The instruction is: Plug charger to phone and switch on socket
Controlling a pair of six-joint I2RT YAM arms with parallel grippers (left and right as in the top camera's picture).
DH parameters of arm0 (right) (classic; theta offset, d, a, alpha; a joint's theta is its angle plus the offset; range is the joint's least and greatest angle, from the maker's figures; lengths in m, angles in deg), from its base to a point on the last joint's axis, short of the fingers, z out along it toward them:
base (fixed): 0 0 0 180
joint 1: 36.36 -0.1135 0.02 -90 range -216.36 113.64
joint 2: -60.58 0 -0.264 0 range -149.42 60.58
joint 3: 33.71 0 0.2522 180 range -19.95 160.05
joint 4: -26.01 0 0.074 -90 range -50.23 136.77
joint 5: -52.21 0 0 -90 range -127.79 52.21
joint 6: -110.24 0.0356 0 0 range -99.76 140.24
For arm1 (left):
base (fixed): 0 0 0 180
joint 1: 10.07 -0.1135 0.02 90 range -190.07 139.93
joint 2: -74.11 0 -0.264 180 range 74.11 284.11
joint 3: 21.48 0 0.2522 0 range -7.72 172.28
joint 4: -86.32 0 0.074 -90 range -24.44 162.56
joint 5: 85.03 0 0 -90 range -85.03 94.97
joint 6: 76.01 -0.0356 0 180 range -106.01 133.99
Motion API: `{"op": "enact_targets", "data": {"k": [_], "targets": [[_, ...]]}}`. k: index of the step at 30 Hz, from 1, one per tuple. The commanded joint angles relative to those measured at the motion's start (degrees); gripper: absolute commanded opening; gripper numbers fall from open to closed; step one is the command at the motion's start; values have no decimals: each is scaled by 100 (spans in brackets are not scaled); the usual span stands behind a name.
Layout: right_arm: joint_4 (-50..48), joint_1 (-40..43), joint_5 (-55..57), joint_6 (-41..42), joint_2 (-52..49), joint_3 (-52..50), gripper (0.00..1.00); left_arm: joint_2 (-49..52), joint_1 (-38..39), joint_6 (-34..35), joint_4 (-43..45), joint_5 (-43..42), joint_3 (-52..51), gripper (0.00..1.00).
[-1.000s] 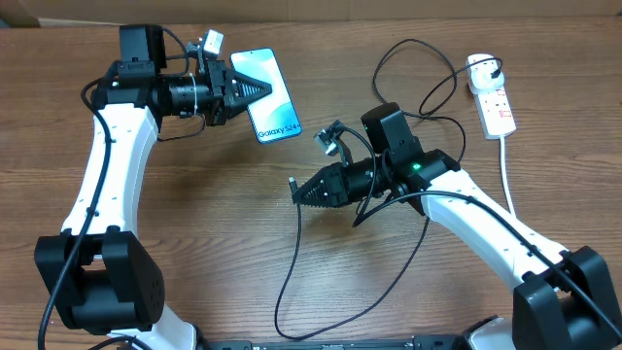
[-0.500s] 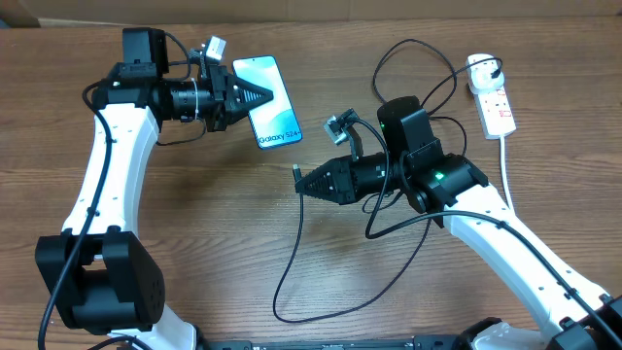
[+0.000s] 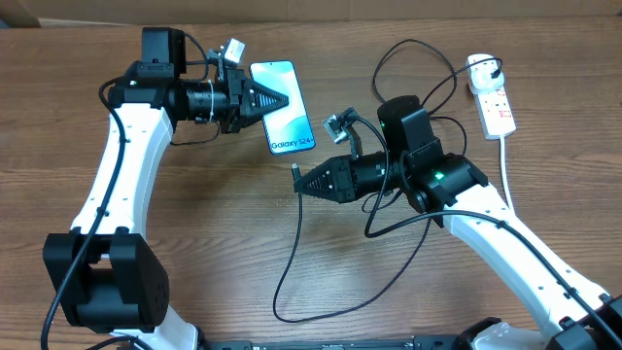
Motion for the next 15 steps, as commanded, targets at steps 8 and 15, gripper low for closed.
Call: {"op": "enact_targets", "data": {"k": [8, 15], "targets": [[-66, 0, -59, 26, 70, 146, 4, 15, 4, -116, 7, -588, 87, 4], [-179, 24, -59, 195, 70, 146, 4, 15, 4, -157, 0, -654, 87, 4]]}}
